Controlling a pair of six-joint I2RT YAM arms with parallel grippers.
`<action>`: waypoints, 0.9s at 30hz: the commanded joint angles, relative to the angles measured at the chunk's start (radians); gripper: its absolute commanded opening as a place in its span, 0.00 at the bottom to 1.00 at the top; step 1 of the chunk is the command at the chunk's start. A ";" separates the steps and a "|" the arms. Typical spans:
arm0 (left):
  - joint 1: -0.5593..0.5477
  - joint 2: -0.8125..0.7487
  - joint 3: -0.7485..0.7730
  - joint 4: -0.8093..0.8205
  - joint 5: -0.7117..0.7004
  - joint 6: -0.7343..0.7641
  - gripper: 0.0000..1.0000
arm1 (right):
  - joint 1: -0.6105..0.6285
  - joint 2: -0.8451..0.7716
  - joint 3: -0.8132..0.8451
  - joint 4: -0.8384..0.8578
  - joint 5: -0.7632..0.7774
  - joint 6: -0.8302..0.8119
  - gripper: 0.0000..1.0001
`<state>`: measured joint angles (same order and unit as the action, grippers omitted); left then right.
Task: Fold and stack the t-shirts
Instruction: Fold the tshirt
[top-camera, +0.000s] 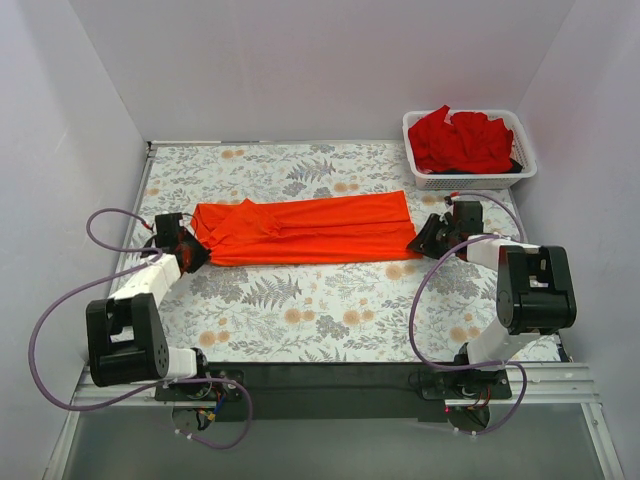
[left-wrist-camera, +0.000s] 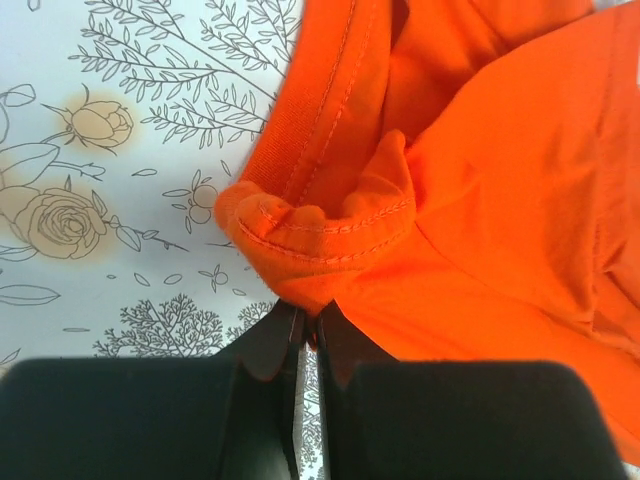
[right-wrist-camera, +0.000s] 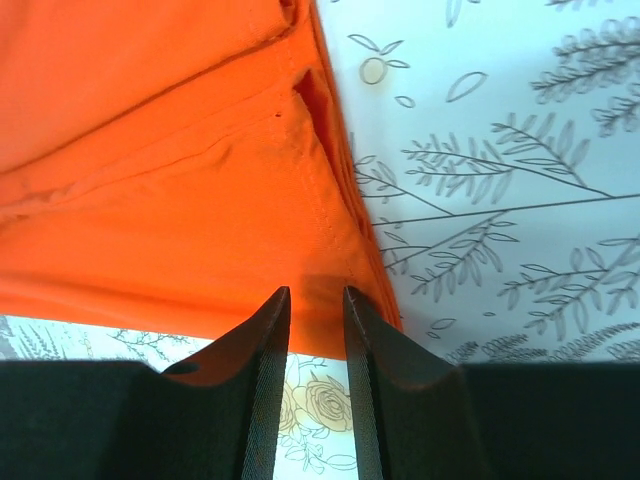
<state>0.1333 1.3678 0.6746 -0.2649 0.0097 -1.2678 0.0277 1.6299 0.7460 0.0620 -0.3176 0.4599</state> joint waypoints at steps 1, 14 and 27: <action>0.005 -0.072 -0.021 -0.022 -0.066 0.016 0.00 | -0.054 0.025 -0.045 -0.054 0.061 0.003 0.36; 0.011 -0.142 -0.084 -0.191 -0.076 -0.160 0.29 | -0.058 -0.059 -0.057 -0.140 0.143 -0.013 0.36; 0.000 -0.336 -0.027 -0.217 -0.025 -0.064 0.52 | 0.193 -0.203 0.052 -0.073 0.062 -0.099 0.40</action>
<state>0.1360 1.0264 0.6270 -0.4953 -0.0578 -1.3643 0.1463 1.4326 0.7391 -0.0689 -0.2054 0.4091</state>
